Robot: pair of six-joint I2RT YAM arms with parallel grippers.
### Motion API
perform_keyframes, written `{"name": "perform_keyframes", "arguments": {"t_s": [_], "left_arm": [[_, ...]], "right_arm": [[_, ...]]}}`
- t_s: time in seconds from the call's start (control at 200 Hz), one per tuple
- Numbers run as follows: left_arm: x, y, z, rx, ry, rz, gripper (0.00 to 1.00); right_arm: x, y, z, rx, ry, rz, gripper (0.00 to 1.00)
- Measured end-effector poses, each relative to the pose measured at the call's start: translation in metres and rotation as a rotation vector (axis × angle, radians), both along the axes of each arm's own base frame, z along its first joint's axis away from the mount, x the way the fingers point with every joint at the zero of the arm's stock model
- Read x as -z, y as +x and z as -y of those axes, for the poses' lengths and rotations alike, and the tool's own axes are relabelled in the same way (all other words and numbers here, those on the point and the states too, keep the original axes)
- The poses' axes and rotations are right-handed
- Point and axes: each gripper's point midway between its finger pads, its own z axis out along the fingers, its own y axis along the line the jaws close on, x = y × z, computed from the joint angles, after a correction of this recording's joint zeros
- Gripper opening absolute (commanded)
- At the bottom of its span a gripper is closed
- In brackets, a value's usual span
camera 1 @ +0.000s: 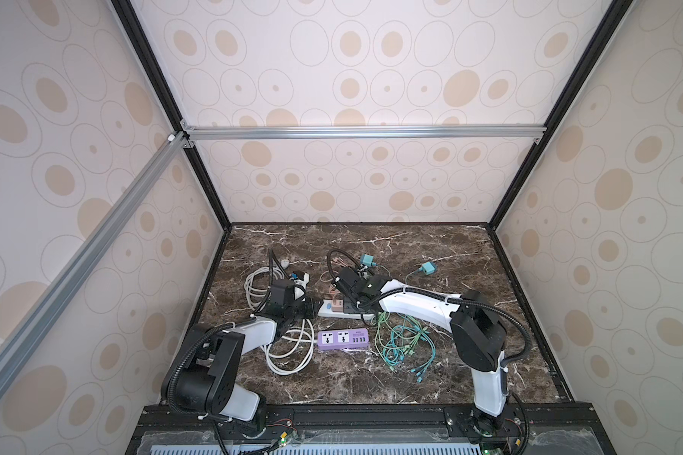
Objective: Insert the plug
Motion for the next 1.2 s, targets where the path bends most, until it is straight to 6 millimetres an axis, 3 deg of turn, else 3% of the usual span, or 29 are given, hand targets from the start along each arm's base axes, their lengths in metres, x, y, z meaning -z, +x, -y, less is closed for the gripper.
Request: {"name": "perform_keyframes", "arguments": {"t_s": [0.06,0.195,0.395,0.665,1.015,1.2], "left_arm": [[-0.002,-0.001,-0.001,-0.006,0.003,0.001,0.27],[-0.005,-0.003,-0.004,-0.018,0.014,-0.005,0.28],[-0.009,-0.004,-0.009,-0.037,0.033,-0.014,0.29],[-0.021,-0.004,-0.016,-0.066,0.056,-0.003,0.31],[-0.039,-0.01,-0.025,-0.098,0.078,0.027,0.38],[-0.06,-0.014,-0.027,-0.107,0.061,0.073,0.47]], "right_arm": [[-0.001,0.0,-0.001,-0.021,0.009,-0.001,0.32],[0.003,-0.008,-0.009,-0.085,0.037,-0.032,0.46],[0.007,-0.024,-0.012,-0.156,0.061,-0.077,0.51],[-0.018,-0.048,-0.01,-0.247,0.153,-0.084,0.53],[-0.047,-0.081,0.034,-0.304,0.179,-0.016,0.49],[-0.041,-0.08,0.066,-0.256,0.152,0.008,0.44]]}}
